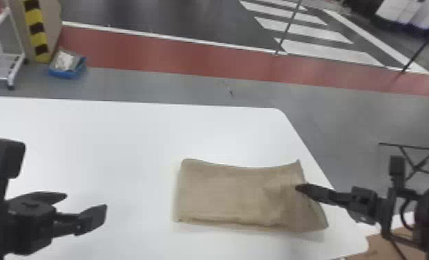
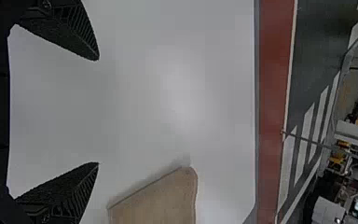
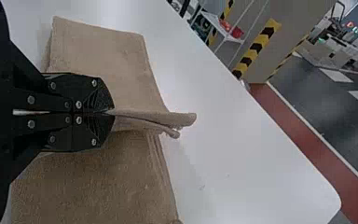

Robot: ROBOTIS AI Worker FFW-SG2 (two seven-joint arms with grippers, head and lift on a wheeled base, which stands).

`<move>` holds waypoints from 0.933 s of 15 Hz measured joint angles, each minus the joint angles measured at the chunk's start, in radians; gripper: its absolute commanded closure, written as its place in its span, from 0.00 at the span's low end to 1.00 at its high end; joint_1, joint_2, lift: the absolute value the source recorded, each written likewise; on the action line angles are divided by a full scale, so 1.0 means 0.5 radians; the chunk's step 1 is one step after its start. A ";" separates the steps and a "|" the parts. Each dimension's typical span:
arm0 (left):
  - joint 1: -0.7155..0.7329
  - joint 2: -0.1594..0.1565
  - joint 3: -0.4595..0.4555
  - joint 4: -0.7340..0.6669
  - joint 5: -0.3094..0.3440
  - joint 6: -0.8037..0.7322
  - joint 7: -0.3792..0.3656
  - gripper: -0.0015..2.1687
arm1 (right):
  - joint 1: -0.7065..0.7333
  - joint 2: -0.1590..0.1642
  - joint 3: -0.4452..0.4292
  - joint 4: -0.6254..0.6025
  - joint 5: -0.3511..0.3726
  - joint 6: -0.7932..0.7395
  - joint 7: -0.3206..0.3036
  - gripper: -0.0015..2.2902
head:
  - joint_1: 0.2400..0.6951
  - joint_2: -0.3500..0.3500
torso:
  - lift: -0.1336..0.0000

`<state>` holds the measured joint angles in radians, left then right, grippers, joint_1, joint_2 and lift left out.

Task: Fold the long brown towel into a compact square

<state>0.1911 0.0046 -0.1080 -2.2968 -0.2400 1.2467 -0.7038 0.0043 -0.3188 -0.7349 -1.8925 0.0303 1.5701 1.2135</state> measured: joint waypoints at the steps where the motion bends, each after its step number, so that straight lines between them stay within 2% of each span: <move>1: 0.065 0.000 -0.020 0.000 0.049 -0.096 0.025 0.04 | -0.022 0.012 0.009 -0.008 0.001 0.000 0.000 0.65 | 1.00 0.00 | 0.07; 4: 0.206 0.000 -0.148 0.079 0.143 -0.453 0.174 0.04 | -0.067 0.014 -0.028 -0.006 -0.058 0.000 -0.001 0.65 | 1.00 0.00 | 0.07; 7: 0.201 0.000 -0.223 0.161 0.156 -0.586 0.205 0.04 | -0.033 0.000 -0.073 -0.039 -0.080 0.000 0.000 0.65 | 1.00 0.00 | 0.07; 8: 0.194 0.000 -0.229 0.165 0.152 -0.591 0.202 0.04 | -0.010 -0.016 -0.092 -0.043 -0.073 0.000 -0.001 0.58 | 1.00 0.00 | 0.07; 10: 0.185 0.000 -0.230 0.165 0.140 -0.592 0.197 0.04 | 0.058 -0.051 -0.117 -0.016 -0.024 0.000 -0.003 0.02 | 1.00 0.00 | 0.07; 11: 0.183 0.000 -0.229 0.165 0.135 -0.591 0.194 0.04 | 0.101 -0.061 -0.114 0.011 0.024 0.000 -0.002 0.00 | 1.00 0.00 | 0.07; 14: 0.176 0.000 -0.226 0.167 0.103 -0.579 0.188 0.04 | 0.183 -0.095 -0.137 0.066 0.117 0.000 0.007 0.02 | 1.00 0.00 | 0.07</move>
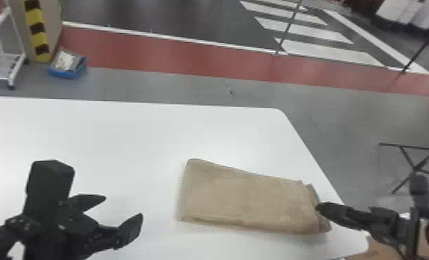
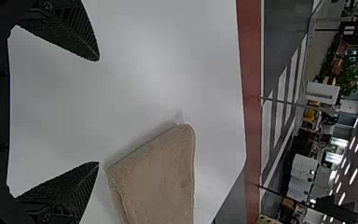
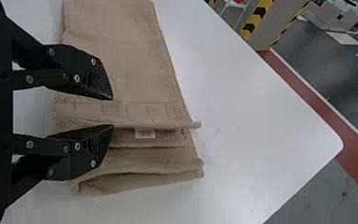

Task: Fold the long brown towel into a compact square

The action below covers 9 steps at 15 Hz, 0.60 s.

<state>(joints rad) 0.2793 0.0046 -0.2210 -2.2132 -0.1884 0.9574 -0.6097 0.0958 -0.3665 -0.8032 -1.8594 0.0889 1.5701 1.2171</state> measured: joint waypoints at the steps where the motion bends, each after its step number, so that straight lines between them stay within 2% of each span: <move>1: -0.002 0.000 0.000 0.004 -0.007 0.003 -0.003 0.04 | 0.010 -0.020 -0.023 0.008 0.003 0.000 0.003 0.03 | 1.00 0.00 | 0.07; 5: -0.004 0.000 -0.002 0.017 -0.018 0.009 -0.011 0.04 | 0.009 -0.077 -0.042 0.077 0.042 0.000 0.002 0.03 | 1.00 0.00 | 0.07; 9: 0.001 0.000 0.008 0.019 -0.025 0.010 -0.016 0.04 | -0.095 -0.125 0.087 0.295 0.195 0.000 -0.017 0.04 | 1.00 0.00 | 0.07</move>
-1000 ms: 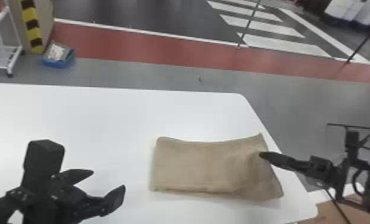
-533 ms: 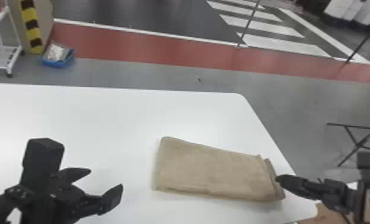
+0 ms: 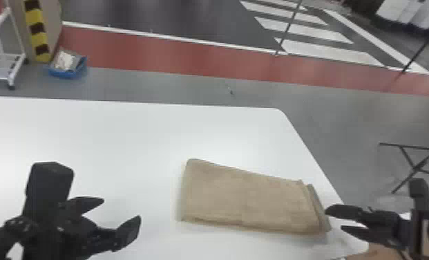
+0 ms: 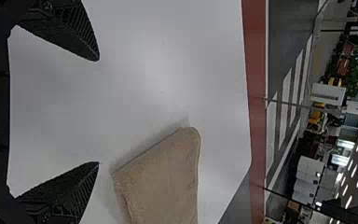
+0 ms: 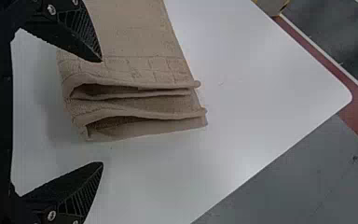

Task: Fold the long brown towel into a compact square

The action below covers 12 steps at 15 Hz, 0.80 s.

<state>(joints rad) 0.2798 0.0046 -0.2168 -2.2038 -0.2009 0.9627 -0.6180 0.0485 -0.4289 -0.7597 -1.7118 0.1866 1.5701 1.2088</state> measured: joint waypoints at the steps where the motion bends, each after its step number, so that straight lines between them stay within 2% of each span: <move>1: 0.004 0.000 0.004 0.001 -0.001 0.000 -0.002 0.04 | -0.029 0.001 0.030 0.046 0.022 0.000 -0.011 0.04 | 1.00 0.00 | 0.07; 6: 0.005 0.000 0.020 0.000 -0.029 0.000 -0.007 0.04 | -0.151 0.045 0.159 0.079 0.041 0.000 -0.030 0.06 | 1.00 0.00 | 0.07; 10: -0.004 0.000 0.035 0.008 -0.030 0.000 -0.018 0.04 | -0.239 0.073 0.319 0.082 0.140 0.000 -0.031 0.06 | 1.00 0.00 | 0.07; 12: -0.017 0.000 0.042 0.008 0.013 0.016 -0.005 0.04 | -0.266 0.098 0.352 0.081 0.148 0.000 -0.031 0.06 | 1.00 0.00 | 0.07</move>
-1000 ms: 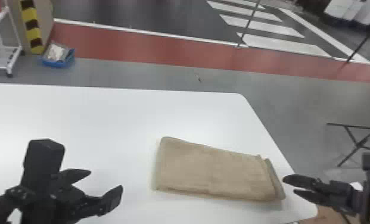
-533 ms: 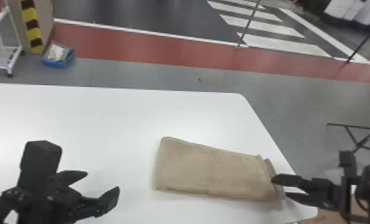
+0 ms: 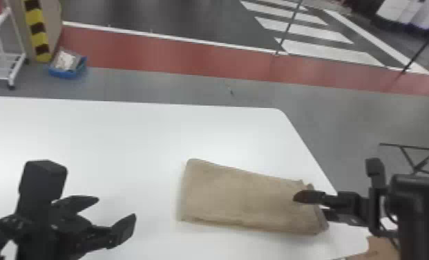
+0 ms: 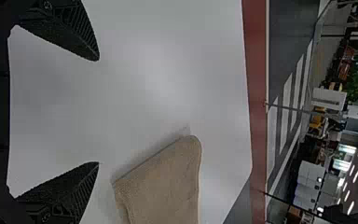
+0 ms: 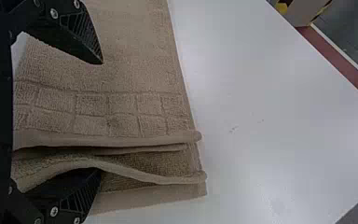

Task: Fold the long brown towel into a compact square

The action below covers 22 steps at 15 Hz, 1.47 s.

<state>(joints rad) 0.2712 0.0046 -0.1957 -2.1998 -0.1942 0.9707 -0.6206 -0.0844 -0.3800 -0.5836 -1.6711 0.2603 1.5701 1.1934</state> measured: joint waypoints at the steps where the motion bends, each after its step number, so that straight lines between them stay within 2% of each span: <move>1: -0.008 0.000 0.005 -0.009 0.059 0.041 0.009 0.04 | -0.005 0.005 0.004 -0.001 0.001 0.000 0.000 0.06 | 1.00 0.00 | 0.07; 2: -0.032 0.000 0.006 -0.020 0.161 0.123 0.022 0.06 | -0.008 0.007 -0.002 -0.002 0.004 0.000 0.002 0.06 | 1.00 0.00 | 0.07; 4: -0.103 0.000 -0.029 -0.026 0.261 0.230 0.046 0.07 | 0.005 0.008 -0.043 -0.021 0.007 0.000 0.006 0.06 | 1.00 0.00 | 0.07; 10: -0.268 0.000 -0.277 0.150 0.423 0.263 0.324 0.10 | 0.158 0.026 -0.311 -0.208 -0.034 0.000 0.016 0.06 | 1.00 0.00 | 0.07; 14: -0.355 0.000 -0.411 0.541 0.483 -0.168 0.559 0.10 | 0.285 0.056 -0.431 -0.319 -0.095 0.000 0.033 0.06 | 1.00 0.00 | 0.07; 16: -0.378 0.000 -0.423 0.610 0.513 -0.255 0.586 0.10 | 0.316 0.068 -0.464 -0.334 -0.108 0.000 0.034 0.06 | 1.00 0.00 | 0.07; 22: -0.384 0.000 -0.470 0.607 0.568 -0.250 0.595 0.10 | 0.324 0.086 -0.510 -0.343 -0.130 0.000 0.029 0.06 | 1.00 0.00 | 0.07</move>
<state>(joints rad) 0.0794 0.0046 -0.4307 -1.8961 0.0896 0.8456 -0.3233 0.0776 -0.3372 -0.8388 -1.8427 0.1951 1.5701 1.2078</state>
